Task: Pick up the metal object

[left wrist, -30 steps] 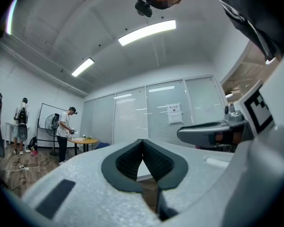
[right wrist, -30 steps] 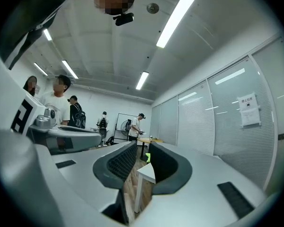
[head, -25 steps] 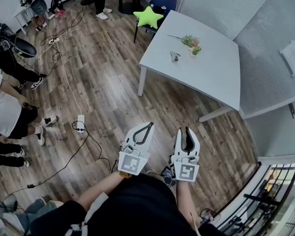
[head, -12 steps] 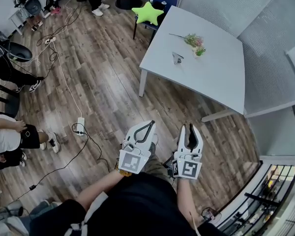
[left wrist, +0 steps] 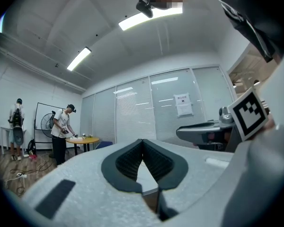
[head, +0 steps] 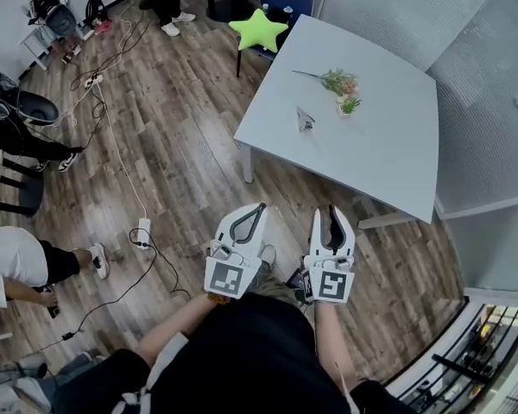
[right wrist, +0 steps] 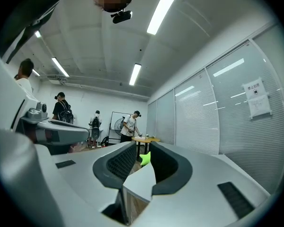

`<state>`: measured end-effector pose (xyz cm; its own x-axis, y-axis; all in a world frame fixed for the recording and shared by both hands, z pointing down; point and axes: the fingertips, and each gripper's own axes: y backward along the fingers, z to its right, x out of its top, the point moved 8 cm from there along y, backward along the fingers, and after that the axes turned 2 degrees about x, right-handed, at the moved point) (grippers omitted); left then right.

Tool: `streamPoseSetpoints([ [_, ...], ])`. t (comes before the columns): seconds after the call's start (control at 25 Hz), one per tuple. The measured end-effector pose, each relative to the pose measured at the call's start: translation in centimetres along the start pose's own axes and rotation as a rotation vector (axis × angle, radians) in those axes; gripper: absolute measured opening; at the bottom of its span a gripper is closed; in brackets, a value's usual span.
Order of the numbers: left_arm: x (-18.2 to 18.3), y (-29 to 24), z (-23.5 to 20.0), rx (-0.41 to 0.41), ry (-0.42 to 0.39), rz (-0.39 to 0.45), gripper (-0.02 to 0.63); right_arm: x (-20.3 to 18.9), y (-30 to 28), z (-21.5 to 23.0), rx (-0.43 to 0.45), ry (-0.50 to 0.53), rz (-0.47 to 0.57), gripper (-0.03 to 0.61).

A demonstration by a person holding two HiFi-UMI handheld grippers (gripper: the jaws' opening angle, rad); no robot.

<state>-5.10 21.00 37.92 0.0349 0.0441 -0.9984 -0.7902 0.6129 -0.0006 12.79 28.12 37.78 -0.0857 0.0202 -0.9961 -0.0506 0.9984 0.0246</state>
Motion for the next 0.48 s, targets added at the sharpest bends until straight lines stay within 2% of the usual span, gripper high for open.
streamPoseSetpoints([
  [0.12, 0.4, -2.7, -0.2, 0.025, -0.012, -0.004, 0.011, -0.1, -2.3, 2.1, 0.026, -0.007, 0.009, 0.097],
  [0.36, 0.0, -6.1, -0.9, 0.100, 0.007, -0.012, 0.011, -0.7, -6.0, 5.1, 0.076, -0.001, 0.006, 0.098],
  [0.48, -0.2, -7.8, -1.6, 0.112, 0.018, -0.022, 0.011, -0.8, -7.9, 6.0, 0.086, -0.004, -0.012, 0.101],
])
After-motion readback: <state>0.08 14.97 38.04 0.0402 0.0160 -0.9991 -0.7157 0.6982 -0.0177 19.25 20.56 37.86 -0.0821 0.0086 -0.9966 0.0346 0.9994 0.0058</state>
